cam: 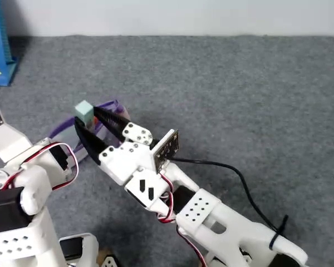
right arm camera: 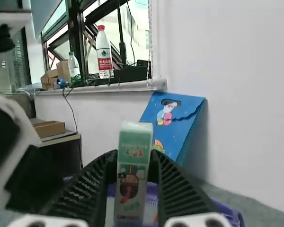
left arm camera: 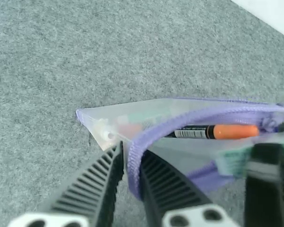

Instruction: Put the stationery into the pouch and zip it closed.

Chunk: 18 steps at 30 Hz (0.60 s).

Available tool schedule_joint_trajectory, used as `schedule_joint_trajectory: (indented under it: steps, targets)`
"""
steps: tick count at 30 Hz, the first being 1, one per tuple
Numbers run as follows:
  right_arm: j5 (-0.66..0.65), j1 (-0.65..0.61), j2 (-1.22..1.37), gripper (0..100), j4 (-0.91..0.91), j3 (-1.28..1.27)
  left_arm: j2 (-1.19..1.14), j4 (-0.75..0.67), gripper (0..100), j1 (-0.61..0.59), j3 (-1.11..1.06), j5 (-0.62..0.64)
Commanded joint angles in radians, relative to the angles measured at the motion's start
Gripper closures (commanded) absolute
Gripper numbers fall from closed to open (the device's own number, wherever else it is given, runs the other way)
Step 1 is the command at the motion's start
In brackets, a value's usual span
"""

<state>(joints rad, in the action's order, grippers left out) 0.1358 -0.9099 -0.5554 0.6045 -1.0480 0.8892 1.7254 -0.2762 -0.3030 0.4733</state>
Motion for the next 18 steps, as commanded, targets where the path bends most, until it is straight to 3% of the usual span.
schedule_joint_trajectory:
  steps: [1, 4, 10, 18]
  targets:
    - [-0.009, 0.012, -0.044, 98.9, 0.008, -0.012, -0.008, 0.008, 99, 0.005, -0.007, 0.009]
    - [-0.023, 0.016, -0.054, 92.8, -0.09, 0.009, -0.009, -0.003, 99, 0.005, -0.03, 0.009]
    - [-0.028, 0.016, -0.058, 64.0, -0.3, 0.103, -0.008, -0.012, 99, 0.005, -0.038, 0.009]
    - [-0.023, 0.056, -0.177, 72.2, -0.558, 0.167, -0.008, -0.015, 99, 0.005, -0.035, 0.009]
